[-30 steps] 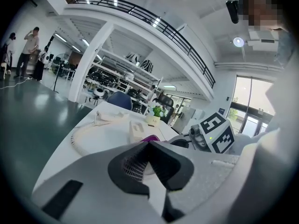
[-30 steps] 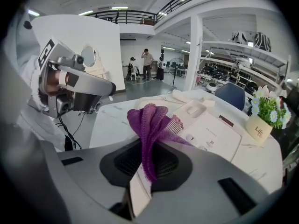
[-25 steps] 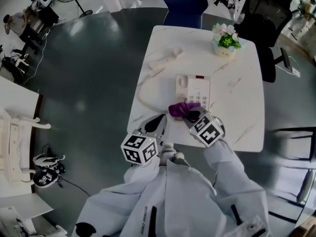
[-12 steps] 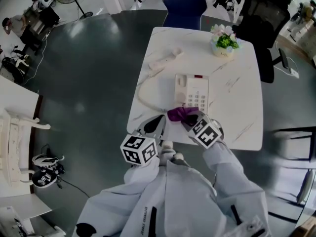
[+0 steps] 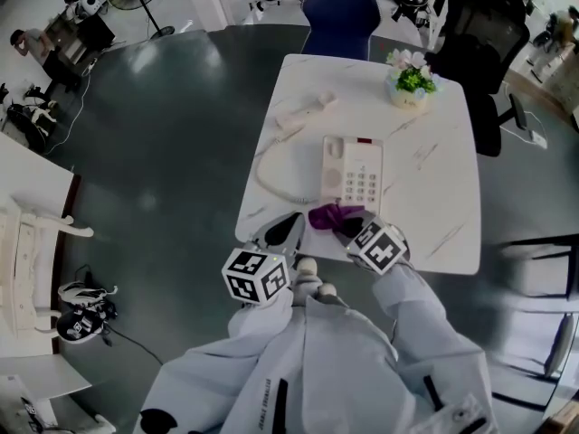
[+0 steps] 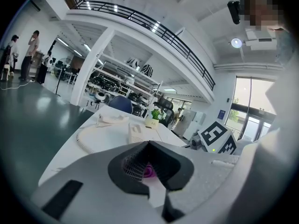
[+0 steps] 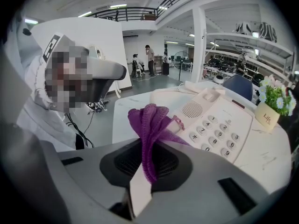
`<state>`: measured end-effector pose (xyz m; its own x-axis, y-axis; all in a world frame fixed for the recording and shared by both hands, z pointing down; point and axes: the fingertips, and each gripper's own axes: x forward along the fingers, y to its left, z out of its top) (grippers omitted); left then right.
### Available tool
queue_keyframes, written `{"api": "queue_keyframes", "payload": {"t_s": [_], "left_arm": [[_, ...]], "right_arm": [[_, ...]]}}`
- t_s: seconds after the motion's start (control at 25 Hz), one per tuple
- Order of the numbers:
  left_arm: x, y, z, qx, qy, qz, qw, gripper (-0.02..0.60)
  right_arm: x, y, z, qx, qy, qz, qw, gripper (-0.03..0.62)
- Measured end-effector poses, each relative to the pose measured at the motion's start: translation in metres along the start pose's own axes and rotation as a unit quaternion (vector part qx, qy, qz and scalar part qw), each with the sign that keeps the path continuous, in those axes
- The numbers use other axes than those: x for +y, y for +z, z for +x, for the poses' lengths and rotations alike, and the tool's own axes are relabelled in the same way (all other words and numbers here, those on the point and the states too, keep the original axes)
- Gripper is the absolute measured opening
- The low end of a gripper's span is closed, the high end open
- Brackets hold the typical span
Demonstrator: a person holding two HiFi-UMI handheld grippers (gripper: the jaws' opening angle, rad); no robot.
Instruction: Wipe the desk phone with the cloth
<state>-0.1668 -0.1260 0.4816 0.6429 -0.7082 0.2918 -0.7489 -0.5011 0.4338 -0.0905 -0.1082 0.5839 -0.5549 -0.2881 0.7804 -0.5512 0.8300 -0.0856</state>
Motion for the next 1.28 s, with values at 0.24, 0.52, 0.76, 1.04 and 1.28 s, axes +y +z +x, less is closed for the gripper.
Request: {"api": "queue_keyframes", "payload": {"t_s": [0.24, 0.52, 0.76, 1.04, 1.28], "left_arm": [[-0.003, 0.005, -0.006, -0.009, -0.002, 0.009, 0.9999, -0.003], [-0.005, 0.020, -0.011, -0.020, -0.009, 0.030, 0.9993, -0.002], [-0.006, 0.038, -0.012, -0.034, -0.012, 0.048, 0.9982, -0.002], [-0.008, 0.061, -0.016, -0.056, -0.016, 0.074, 0.9956, -0.002], [-0.001, 0.083, -0.022, -0.080, -0.011, 0.086, 0.9931, -0.002]], "right_arm": [[0.000, 0.006, -0.013, -0.050, 0.009, 0.048, 0.998, 0.038], [-0.011, 0.026, -0.047, -0.173, 0.011, 0.147, 0.974, 0.037], [-0.019, 0.040, -0.080, -0.260, 0.008, 0.187, 0.947, 0.037], [-0.038, 0.051, -0.122, -0.348, -0.031, 0.203, 0.915, 0.037], [-0.058, 0.055, -0.147, -0.391, -0.070, 0.208, 0.894, 0.037]]}}
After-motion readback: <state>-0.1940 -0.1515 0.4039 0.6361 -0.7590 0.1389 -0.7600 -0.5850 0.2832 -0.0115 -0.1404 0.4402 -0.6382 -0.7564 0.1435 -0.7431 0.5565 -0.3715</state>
